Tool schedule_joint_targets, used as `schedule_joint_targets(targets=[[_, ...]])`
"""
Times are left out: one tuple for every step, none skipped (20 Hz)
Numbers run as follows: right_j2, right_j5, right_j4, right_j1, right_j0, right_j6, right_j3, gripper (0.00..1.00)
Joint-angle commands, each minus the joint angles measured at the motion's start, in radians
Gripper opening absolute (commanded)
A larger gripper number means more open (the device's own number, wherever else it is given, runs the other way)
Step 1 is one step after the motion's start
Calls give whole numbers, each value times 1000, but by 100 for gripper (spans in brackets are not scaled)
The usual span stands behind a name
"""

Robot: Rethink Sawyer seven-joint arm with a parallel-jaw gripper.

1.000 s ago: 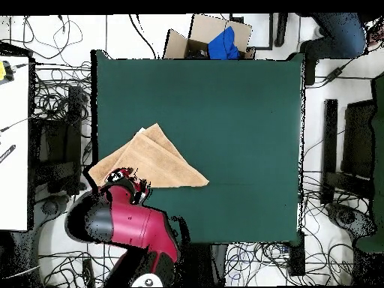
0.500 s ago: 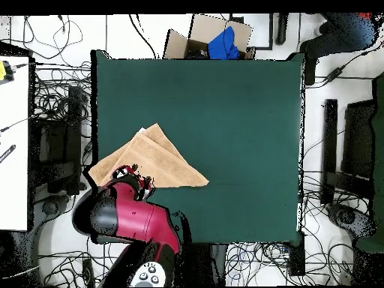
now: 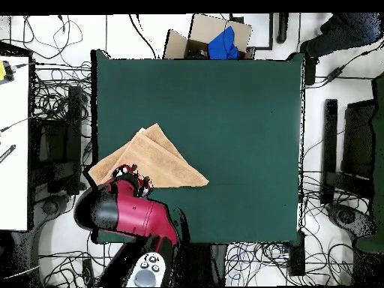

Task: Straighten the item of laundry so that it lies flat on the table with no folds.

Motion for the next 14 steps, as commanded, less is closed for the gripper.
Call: schedule_joint_targets(targets=[[85, -30, 87, 45, 3, 235, -65, 100], [82, -27, 93, 46, 8, 235, -68, 100], [76, -21, 101, 51, 14, 236, -77, 100], [74, -20, 105, 53, 17, 236, -80, 100], [71, -17, 110, 56, 21, 236, -84, 100], [69, -14, 116, 59, 25, 236, -89, 100], [66, -9, 121, 61, 28, 235, -94, 100], [63, -8, 125, 63, 32, 234, -97, 100], [53, 0, 128, 65, 37, 232, -105, 100], [48, 3, 131, 69, 42, 230, -111, 100], [37, 10, 135, 77, 50, 228, -125, 100], [35, 11, 138, 82, 53, 227, -131, 100], [41, 7, 142, 87, 49, 225, -137, 100], [42, 4, 148, 94, 52, 225, -143, 100]])
